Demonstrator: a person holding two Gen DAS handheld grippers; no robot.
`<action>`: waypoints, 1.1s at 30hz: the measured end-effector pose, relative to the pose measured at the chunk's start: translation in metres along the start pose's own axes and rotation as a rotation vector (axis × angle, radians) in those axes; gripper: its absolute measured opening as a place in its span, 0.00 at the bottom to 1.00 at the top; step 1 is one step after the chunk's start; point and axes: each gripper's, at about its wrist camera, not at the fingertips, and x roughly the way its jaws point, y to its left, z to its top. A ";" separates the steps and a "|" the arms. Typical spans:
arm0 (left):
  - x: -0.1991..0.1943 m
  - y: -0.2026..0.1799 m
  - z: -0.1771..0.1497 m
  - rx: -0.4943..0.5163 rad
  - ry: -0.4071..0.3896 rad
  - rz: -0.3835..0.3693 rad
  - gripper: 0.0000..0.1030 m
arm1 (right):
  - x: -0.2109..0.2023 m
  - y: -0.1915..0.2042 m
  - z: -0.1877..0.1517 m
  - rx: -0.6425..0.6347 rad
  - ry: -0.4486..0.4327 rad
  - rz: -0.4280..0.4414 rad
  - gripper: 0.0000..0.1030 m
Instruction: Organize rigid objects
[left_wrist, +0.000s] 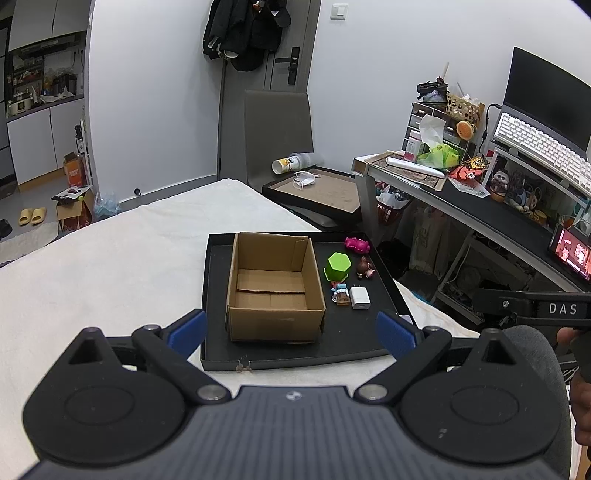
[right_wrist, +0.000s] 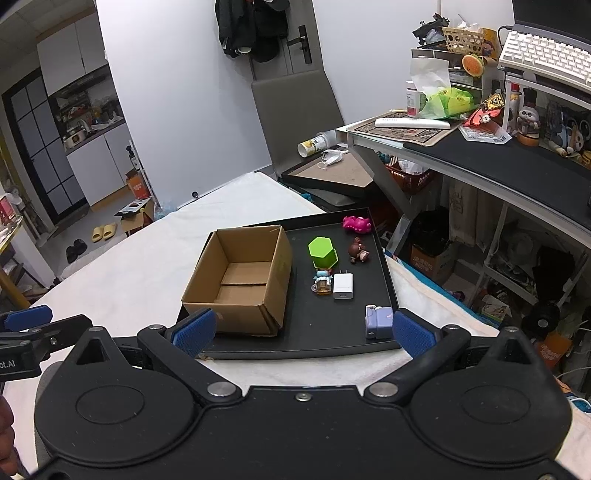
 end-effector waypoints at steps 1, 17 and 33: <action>0.000 0.000 0.000 -0.001 -0.001 0.000 0.95 | 0.000 0.000 0.000 0.002 0.001 0.000 1.00; 0.001 -0.003 -0.002 0.004 -0.001 0.005 0.95 | 0.001 -0.001 0.000 -0.001 0.000 -0.006 1.00; 0.024 -0.001 0.009 0.020 0.024 -0.007 0.95 | 0.018 -0.005 0.007 -0.013 0.019 -0.035 1.00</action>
